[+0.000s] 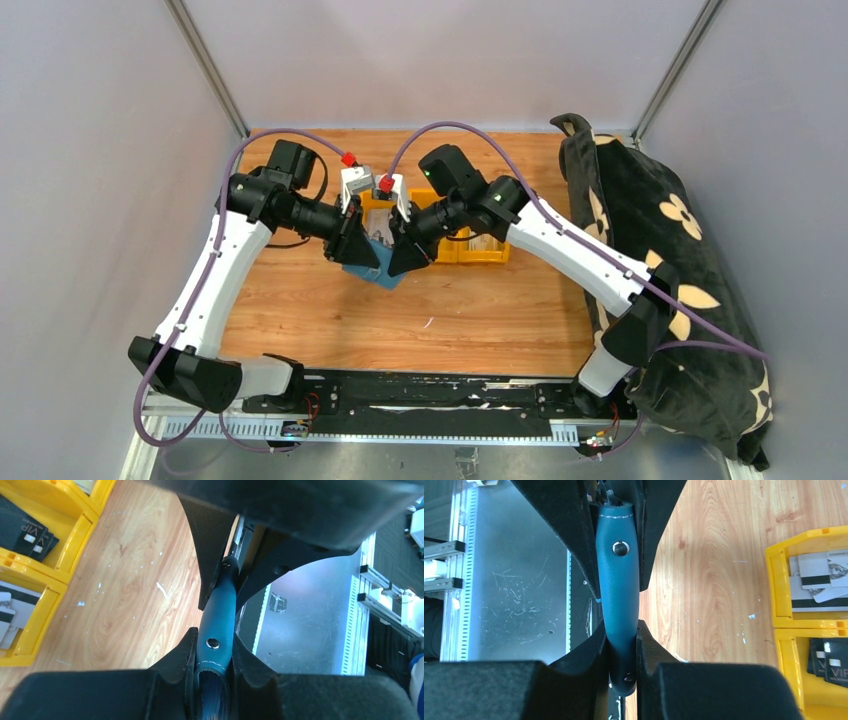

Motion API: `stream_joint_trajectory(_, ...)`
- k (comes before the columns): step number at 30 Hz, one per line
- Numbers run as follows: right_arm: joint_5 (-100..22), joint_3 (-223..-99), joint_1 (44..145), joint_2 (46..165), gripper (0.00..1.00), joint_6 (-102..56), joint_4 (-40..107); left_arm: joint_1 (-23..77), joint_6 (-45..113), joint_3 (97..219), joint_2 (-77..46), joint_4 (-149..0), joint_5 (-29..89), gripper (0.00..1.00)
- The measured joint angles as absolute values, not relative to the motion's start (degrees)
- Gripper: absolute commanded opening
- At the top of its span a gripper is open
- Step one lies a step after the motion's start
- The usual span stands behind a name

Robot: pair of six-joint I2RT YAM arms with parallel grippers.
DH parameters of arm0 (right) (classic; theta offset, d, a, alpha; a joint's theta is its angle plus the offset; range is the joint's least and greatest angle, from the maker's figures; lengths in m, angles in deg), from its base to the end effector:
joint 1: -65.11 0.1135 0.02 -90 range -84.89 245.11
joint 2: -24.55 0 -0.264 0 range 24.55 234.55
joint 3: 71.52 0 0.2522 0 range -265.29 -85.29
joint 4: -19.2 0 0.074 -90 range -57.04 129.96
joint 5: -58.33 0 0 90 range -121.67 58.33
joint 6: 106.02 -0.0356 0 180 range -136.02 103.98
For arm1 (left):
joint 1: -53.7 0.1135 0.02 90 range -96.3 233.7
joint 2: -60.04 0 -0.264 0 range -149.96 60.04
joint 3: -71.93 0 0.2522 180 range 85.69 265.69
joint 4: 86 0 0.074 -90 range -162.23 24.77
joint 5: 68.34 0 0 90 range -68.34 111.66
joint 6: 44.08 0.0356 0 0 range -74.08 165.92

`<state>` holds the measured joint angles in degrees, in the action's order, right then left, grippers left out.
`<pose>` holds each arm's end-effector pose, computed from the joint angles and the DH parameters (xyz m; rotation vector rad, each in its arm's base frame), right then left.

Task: Take the credit cards out of the card holder
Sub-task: Open the card holder.

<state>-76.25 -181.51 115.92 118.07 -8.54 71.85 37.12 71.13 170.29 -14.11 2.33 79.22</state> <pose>0.2070 0.2935 0.3899 -1.4913 1.7217 1.2674 0.2009 -0.0912 0.3871 1.1147 2.0887 -1.2460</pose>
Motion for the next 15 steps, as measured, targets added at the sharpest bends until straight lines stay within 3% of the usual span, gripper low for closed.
stream_joint_trajectory(5, -71.3, -183.0, 116.0, 117.8, 0.42, -8.2, 73.0, 37.1, 71.5, 170.7, -13.7, 0.7, 79.0, 0.0)
stream_joint_trajectory(9, -58.2, -175.4, 115.9, 111.7, 0.73, -14.9, 64.0, 37.0, 66.0, 170.7, -13.9, -3.3, 74.1, 0.0)
stream_joint_trajectory(15, -39.7, -151.8, 116.2, 90.3, 0.76, -27.6, 39.6, 37.0, 47.5, 161.5, -8.1, -20.5, 60.4, 0.0)
